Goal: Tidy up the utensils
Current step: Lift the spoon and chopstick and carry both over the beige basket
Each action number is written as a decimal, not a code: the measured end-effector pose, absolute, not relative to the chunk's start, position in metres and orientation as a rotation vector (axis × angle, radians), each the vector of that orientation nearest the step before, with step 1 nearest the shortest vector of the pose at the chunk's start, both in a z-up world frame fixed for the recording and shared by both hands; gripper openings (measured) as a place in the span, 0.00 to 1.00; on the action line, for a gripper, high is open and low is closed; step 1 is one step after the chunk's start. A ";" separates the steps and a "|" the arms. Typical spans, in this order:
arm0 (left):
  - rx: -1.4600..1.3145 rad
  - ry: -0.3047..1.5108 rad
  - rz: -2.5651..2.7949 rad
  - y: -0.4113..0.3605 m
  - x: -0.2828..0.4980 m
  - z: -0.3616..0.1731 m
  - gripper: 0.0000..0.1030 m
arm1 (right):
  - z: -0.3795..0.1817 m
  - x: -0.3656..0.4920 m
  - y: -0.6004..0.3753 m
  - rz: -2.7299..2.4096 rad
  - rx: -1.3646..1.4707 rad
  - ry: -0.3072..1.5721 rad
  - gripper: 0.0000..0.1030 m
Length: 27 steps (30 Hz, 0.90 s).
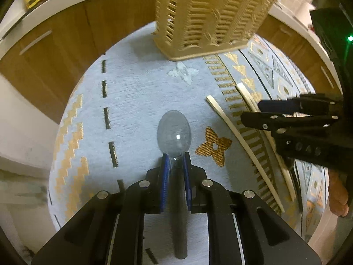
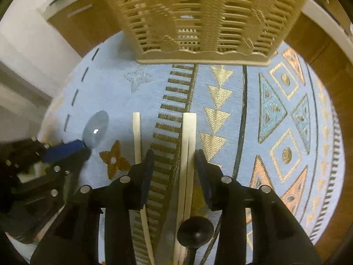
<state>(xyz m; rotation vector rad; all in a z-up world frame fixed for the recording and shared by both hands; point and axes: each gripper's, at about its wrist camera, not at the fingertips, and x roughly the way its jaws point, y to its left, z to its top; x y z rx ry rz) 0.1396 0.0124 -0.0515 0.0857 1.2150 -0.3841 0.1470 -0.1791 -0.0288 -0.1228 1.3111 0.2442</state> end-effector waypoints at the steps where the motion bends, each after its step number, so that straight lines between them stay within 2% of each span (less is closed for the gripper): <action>1: 0.106 1.225 -0.398 0.010 0.140 -0.051 0.17 | -0.029 0.146 -0.176 0.238 -0.141 1.308 0.35; 2: 0.132 1.236 -0.414 0.006 0.142 -0.051 0.20 | -0.030 0.145 -0.173 0.232 -0.158 1.305 0.33; 5: 0.201 1.251 -0.424 -0.003 0.143 -0.051 0.21 | -0.030 0.142 -0.164 0.235 -0.202 1.286 0.18; 7: 0.246 1.254 -0.414 -0.007 0.143 -0.052 0.16 | -0.030 0.139 -0.157 0.234 -0.204 1.279 0.10; 8: 0.272 1.248 -0.395 -0.008 0.143 -0.051 0.10 | -0.030 0.138 -0.156 0.240 -0.203 1.271 0.10; 16: 0.107 1.125 -0.376 0.018 0.136 -0.037 0.09 | -0.013 0.115 -0.155 0.323 -0.059 1.172 0.10; 27: -0.122 0.757 -0.422 0.042 0.109 0.052 0.09 | 0.059 0.077 -0.191 0.438 0.070 0.885 0.10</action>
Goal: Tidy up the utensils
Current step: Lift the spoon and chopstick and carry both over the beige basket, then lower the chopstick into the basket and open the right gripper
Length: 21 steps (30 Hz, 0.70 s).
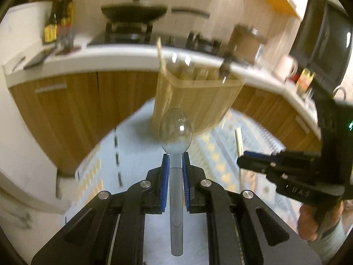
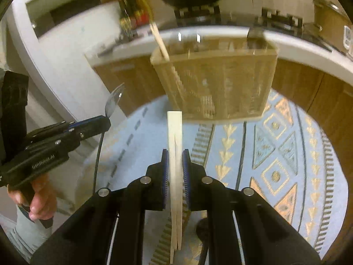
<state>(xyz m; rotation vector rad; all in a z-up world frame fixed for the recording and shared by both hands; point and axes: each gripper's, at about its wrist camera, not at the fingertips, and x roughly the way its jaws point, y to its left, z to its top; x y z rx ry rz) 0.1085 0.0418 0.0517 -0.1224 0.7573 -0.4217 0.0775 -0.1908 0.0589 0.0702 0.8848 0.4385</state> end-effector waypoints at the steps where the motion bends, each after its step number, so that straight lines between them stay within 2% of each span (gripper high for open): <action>1: -0.138 0.729 -0.422 0.039 0.108 0.057 0.09 | 0.063 0.079 -0.193 0.441 0.078 0.864 0.10; 5: -0.180 0.635 -0.422 0.033 0.106 0.077 0.09 | 0.093 0.070 -0.209 0.448 0.108 0.770 0.09; 7: -0.201 0.589 -0.422 0.032 0.106 0.087 0.09 | 0.105 0.067 -0.216 0.450 0.127 0.717 0.04; 11: -0.227 0.522 -0.416 0.029 0.109 0.104 0.09 | 0.128 0.068 -0.225 0.442 0.149 0.620 0.04; 21: -0.249 0.516 -0.428 0.032 0.125 0.097 0.10 | 0.123 0.085 -0.245 0.411 0.142 0.642 0.04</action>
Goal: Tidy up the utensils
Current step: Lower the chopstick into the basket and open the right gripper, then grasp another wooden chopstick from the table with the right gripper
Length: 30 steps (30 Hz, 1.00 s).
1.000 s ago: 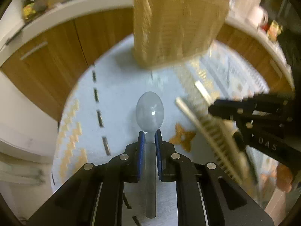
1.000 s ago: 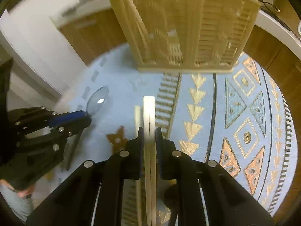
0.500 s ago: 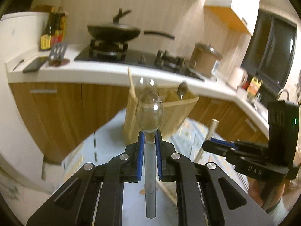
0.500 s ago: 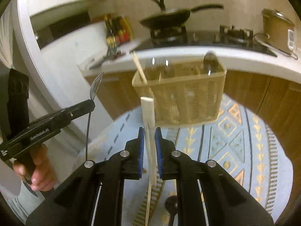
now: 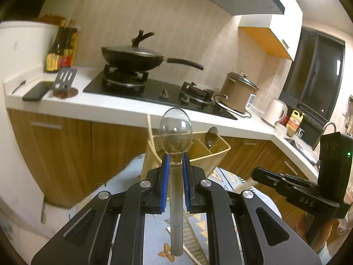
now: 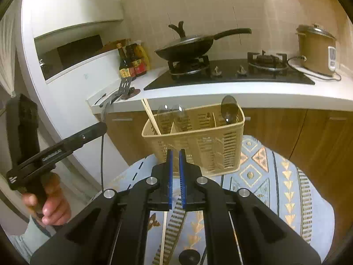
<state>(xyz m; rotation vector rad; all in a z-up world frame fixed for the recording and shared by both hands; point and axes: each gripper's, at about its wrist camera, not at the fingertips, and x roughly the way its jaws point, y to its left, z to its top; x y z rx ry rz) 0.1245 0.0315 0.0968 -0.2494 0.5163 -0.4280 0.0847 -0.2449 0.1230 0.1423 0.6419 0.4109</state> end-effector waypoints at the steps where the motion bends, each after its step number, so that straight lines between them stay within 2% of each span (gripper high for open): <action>1: -0.256 0.526 -0.433 0.033 0.125 0.094 0.10 | 0.121 0.085 -0.246 0.407 0.142 0.650 0.04; 6: -0.240 0.533 -0.441 0.037 0.121 0.090 0.10 | 0.109 0.085 -0.255 0.426 0.177 0.746 0.05; 7: -0.234 0.531 -0.443 0.037 0.120 0.090 0.10 | 0.107 0.085 -0.253 0.406 0.143 0.770 0.11; 8: -0.227 0.529 -0.443 0.038 0.119 0.091 0.10 | 0.104 0.087 -0.251 0.395 0.108 0.796 0.17; 10: -0.215 0.526 -0.440 0.039 0.117 0.092 0.10 | 0.089 0.099 -0.243 0.426 0.027 0.895 0.64; 11: -0.216 0.523 -0.436 0.040 0.116 0.093 0.10 | 0.079 0.107 -0.238 0.434 -0.011 0.945 0.65; 13: -0.224 0.525 -0.440 0.042 0.115 0.092 0.10 | 0.060 0.117 -0.227 0.427 -0.095 1.019 0.63; 14: -0.224 0.528 -0.440 0.042 0.115 0.091 0.10 | 0.044 0.125 -0.217 0.453 -0.154 1.086 0.57; 15: -0.221 0.530 -0.439 0.042 0.114 0.090 0.10 | 0.032 0.129 -0.211 0.463 -0.186 1.125 0.44; 16: -0.214 0.535 -0.433 0.042 0.114 0.089 0.10 | 0.021 0.133 -0.205 0.466 -0.220 1.162 0.36; 17: -0.209 0.540 -0.430 0.042 0.114 0.088 0.10 | 0.010 0.138 -0.199 0.471 -0.250 1.196 0.33; 23: -0.194 0.562 -0.419 0.044 0.119 0.081 0.10 | -0.026 0.157 -0.179 0.478 -0.361 1.273 0.31; 26: -0.205 0.578 -0.417 0.046 0.125 0.075 0.10 | -0.030 0.157 -0.169 0.491 -0.436 1.255 0.22; 27: -0.209 0.583 -0.417 0.046 0.127 0.073 0.10 | -0.031 0.155 -0.165 0.498 -0.457 1.249 0.16; 30: -0.225 0.591 -0.416 0.046 0.132 0.069 0.10 | -0.033 0.146 -0.154 0.498 -0.524 1.209 0.10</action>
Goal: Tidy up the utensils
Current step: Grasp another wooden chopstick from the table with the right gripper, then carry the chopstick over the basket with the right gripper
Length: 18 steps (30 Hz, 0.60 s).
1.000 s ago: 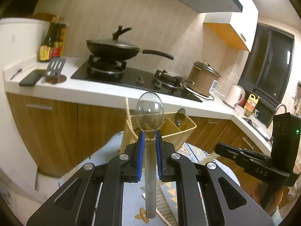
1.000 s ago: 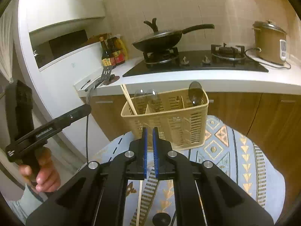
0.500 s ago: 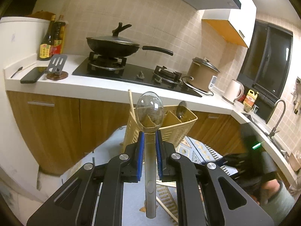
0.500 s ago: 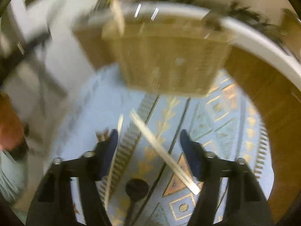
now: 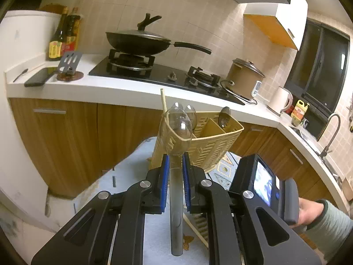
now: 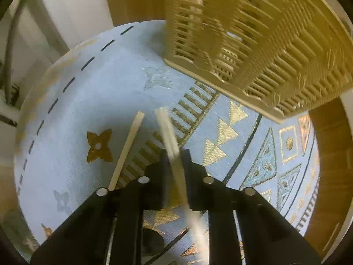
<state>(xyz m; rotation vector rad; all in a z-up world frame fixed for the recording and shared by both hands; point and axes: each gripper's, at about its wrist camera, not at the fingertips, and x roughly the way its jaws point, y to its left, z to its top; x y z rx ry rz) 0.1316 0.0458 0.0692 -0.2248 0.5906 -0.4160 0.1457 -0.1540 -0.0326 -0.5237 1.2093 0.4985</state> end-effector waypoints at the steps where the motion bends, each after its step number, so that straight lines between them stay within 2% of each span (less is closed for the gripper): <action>1: -0.232 0.588 -0.416 0.045 0.132 0.069 0.10 | -0.032 0.142 -0.154 0.501 -0.534 1.193 0.09; 5: -0.250 0.564 -0.427 0.044 0.132 0.075 0.10 | -0.007 0.124 -0.169 0.538 -0.435 1.109 0.09; 12: -0.264 0.472 -0.431 0.033 0.129 0.099 0.10 | 0.067 0.078 -0.213 0.569 -0.262 0.826 0.09; 15: -0.271 0.417 -0.415 0.029 0.130 0.112 0.10 | 0.097 0.073 -0.223 0.528 -0.223 0.736 0.03; 18: -0.277 0.354 -0.396 0.025 0.137 0.128 0.10 | 0.128 0.077 -0.229 0.490 -0.181 0.661 0.03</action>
